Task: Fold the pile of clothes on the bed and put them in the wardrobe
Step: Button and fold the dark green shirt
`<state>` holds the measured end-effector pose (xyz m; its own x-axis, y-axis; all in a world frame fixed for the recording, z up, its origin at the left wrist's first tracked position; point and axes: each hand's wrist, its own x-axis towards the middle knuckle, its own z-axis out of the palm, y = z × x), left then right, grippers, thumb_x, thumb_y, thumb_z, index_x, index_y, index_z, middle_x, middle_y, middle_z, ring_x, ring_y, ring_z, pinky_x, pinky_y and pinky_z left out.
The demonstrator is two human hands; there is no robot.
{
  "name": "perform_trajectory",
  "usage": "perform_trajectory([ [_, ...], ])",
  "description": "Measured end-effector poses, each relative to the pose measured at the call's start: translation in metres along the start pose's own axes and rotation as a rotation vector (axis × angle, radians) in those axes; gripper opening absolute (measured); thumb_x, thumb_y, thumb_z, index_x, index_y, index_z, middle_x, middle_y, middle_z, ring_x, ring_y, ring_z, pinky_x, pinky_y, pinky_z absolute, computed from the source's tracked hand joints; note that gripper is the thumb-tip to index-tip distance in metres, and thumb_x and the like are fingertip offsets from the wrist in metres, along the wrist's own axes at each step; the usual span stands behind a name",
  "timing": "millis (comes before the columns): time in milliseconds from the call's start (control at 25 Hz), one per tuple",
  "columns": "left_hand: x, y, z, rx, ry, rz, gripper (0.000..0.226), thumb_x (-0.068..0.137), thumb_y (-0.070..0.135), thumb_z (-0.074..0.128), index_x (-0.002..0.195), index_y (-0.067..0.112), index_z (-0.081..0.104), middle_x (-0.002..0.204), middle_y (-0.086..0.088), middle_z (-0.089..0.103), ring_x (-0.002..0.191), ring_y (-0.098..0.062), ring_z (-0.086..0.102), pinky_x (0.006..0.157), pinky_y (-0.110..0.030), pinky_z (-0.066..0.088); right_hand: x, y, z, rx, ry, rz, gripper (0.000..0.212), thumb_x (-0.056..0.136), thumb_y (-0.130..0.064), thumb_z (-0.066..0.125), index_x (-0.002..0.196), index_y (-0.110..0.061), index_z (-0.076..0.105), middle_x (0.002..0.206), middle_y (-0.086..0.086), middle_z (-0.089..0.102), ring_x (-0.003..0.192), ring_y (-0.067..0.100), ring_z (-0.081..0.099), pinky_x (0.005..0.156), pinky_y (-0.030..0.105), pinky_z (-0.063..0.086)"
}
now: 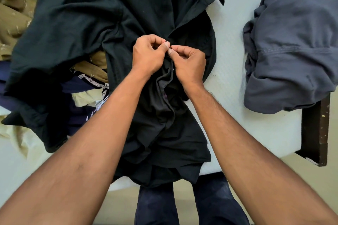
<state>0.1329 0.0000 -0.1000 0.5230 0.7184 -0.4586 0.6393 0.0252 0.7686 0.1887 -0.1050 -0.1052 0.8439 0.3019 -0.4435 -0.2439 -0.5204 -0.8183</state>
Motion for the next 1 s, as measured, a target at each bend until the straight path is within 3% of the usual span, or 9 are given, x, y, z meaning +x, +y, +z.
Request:
perform_trajectory([
  [200, 0.001, 0.0, -0.004, -0.088, -0.052, -0.041, 0.021, 0.09, 0.017, 0.073, 0.074, 0.028, 0.063, 0.07, 0.01, 0.064, 0.057, 0.005, 0.054, 0.064, -0.013, 0.047, 0.004, -0.002, -0.003, 0.101, -0.012, 0.092, 0.005, 0.082, -0.013, 0.083, 0.084, -0.018, 0.082, 0.073, -0.005, 0.077, 0.073, 0.012, 0.075, 0.079, 0.037, 0.064],
  [360, 0.002, 0.0, -0.004, -0.195, -0.07, -0.077, 0.014, 0.087, 0.017, 0.076, 0.079, 0.024, 0.068, 0.075, 0.001, 0.068, 0.066, -0.006, 0.058, 0.07, -0.023, 0.051, 0.001, -0.007, -0.003, 0.567, -0.079, 0.354, 0.007, 0.085, 0.005, 0.074, 0.085, -0.001, 0.076, 0.077, 0.004, 0.074, 0.07, 0.01, 0.07, 0.07, 0.021, 0.058],
  [480, 0.003, -0.001, -0.007, -0.258, -0.129, -0.112, 0.01, 0.087, 0.014, 0.077, 0.082, 0.019, 0.069, 0.07, 0.005, 0.065, 0.059, -0.001, 0.054, 0.062, -0.017, 0.046, 0.003, -0.007, -0.01, 0.716, -0.177, 0.472, 0.011, 0.088, 0.008, 0.069, 0.087, -0.001, 0.073, 0.073, 0.003, 0.072, 0.064, 0.006, 0.067, 0.064, 0.016, 0.055],
  [600, 0.001, 0.003, -0.009, -0.266, -0.125, -0.116, 0.008, 0.086, 0.01, 0.078, 0.086, 0.014, 0.07, 0.07, 0.006, 0.066, 0.056, 0.005, 0.057, 0.059, -0.011, 0.044, 0.007, -0.009, -0.018, 0.674, -0.201, 0.458, 0.004, 0.09, 0.002, 0.071, 0.093, 0.003, 0.074, 0.077, 0.008, 0.074, 0.065, 0.011, 0.069, 0.065, 0.019, 0.058],
  [760, -0.006, 0.008, -0.012, -0.205, -0.123, -0.105, 0.011, 0.085, 0.013, 0.079, 0.095, 0.01, 0.073, 0.074, 0.006, 0.068, 0.057, 0.009, 0.059, 0.06, -0.009, 0.044, 0.002, -0.008, -0.017, 0.452, -0.149, 0.291, 0.008, 0.083, -0.01, 0.084, 0.085, -0.003, 0.079, 0.087, 0.011, 0.077, 0.08, 0.017, 0.074, 0.073, 0.024, 0.057],
  [880, -0.011, 0.01, -0.022, -0.044, -0.158, -0.093, 0.006, 0.087, 0.019, 0.076, 0.087, 0.024, 0.073, 0.074, 0.012, 0.068, 0.058, 0.009, 0.057, 0.066, -0.011, 0.046, -0.002, -0.01, -0.014, 0.302, -0.125, 0.254, 0.013, 0.081, -0.009, 0.082, 0.07, -0.014, 0.078, 0.067, 0.004, 0.072, 0.067, 0.012, 0.068, 0.072, 0.026, 0.056],
  [1000, -0.013, 0.017, -0.028, 0.197, -0.012, 0.066, 0.007, 0.083, 0.033, 0.073, 0.081, 0.027, 0.071, 0.07, 0.011, 0.067, 0.063, 0.002, 0.059, 0.07, -0.023, 0.051, -0.004, -0.017, -0.01, 0.1, -0.214, 0.181, 0.029, 0.08, -0.013, 0.076, 0.052, -0.019, 0.069, 0.051, -0.004, 0.059, 0.052, 0.007, 0.054, 0.061, 0.029, 0.047],
])
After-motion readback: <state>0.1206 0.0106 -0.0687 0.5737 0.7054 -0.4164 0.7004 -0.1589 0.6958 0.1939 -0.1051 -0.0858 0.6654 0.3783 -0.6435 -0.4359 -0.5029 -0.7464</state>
